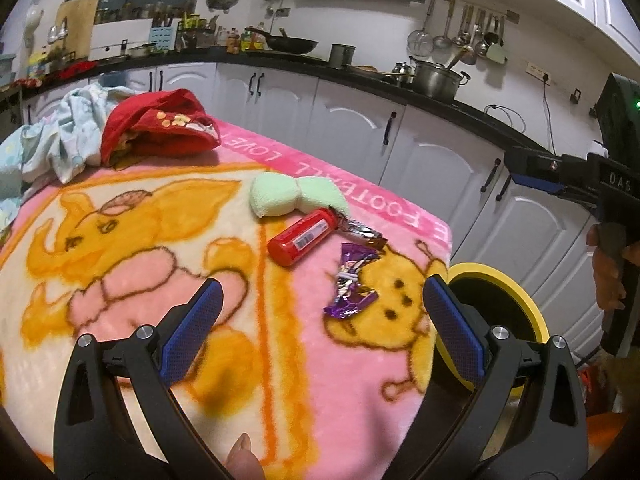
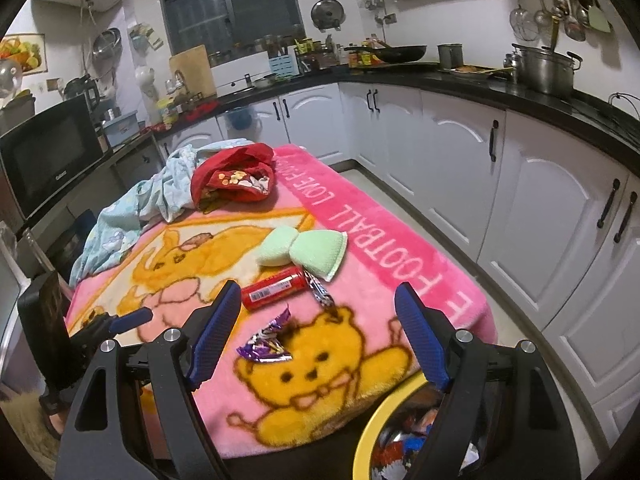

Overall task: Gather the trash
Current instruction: 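Move both tools back over the blanket toward the red can and wrappers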

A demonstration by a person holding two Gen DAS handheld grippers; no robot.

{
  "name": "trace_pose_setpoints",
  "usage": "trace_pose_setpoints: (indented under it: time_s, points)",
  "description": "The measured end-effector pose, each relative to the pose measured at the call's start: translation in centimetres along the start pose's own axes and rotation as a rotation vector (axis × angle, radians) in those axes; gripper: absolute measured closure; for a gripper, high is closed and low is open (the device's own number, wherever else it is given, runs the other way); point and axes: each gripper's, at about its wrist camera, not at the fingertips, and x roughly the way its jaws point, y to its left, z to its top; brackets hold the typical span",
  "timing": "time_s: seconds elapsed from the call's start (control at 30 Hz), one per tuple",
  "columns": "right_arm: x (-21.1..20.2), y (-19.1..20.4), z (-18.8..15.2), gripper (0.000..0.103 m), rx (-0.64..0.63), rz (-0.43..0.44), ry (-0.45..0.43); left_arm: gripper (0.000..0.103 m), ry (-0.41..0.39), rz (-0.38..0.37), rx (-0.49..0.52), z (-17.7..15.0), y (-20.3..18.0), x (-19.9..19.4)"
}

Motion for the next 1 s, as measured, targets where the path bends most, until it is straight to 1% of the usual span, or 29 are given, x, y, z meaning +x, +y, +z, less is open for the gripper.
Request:
trace_pose_setpoints:
  time_s: [0.33, 0.5, 0.57, 0.73, 0.8, 0.9, 0.93, 0.97, 1.0]
  points:
    - [2.9, 1.2, 0.7, 0.026, -0.028, 0.015, 0.031, 0.011, 0.020, 0.031, -0.055, 0.0, 2.6, 0.7]
    - [4.3, 1.7, 0.9, 0.026, -0.042, 0.023, 0.047, 0.011, 0.025, 0.053, -0.056, 0.7, 3.6, 1.3]
    - [4.9, 1.8, 0.9, 0.026, -0.050, 0.022, 0.056, 0.011, 0.042, 0.058, -0.055, 1.2, 4.1, 1.7]
    - [6.5, 2.0, 0.9, 0.027, -0.076, 0.018, 0.083, 0.012, 0.078, 0.033, -0.052, 2.3, 4.9, 2.9]
    - [7.3, 1.8, 0.8, 0.027, -0.077, 0.017, 0.097, 0.017, 0.110, 0.003, -0.058, 2.8, 5.1, 3.8]
    - [8.5, 1.4, 0.8, 0.027, -0.089, 0.010, 0.116, 0.020, 0.139, -0.025, -0.054, 3.2, 5.0, 5.1]
    - [8.9, 1.2, 0.8, 0.029, -0.093, 0.011, 0.123, 0.021, 0.145, -0.030, -0.037, 3.4, 4.9, 5.7]
    - [9.3, 1.1, 0.8, 0.033, -0.096, 0.010, 0.129, 0.024, 0.154, -0.035, -0.027, 3.5, 4.8, 6.2]
    - [9.7, 0.9, 0.8, 0.034, -0.098, 0.009, 0.138, 0.026, 0.165, -0.040, -0.023, 3.6, 4.8, 6.7]
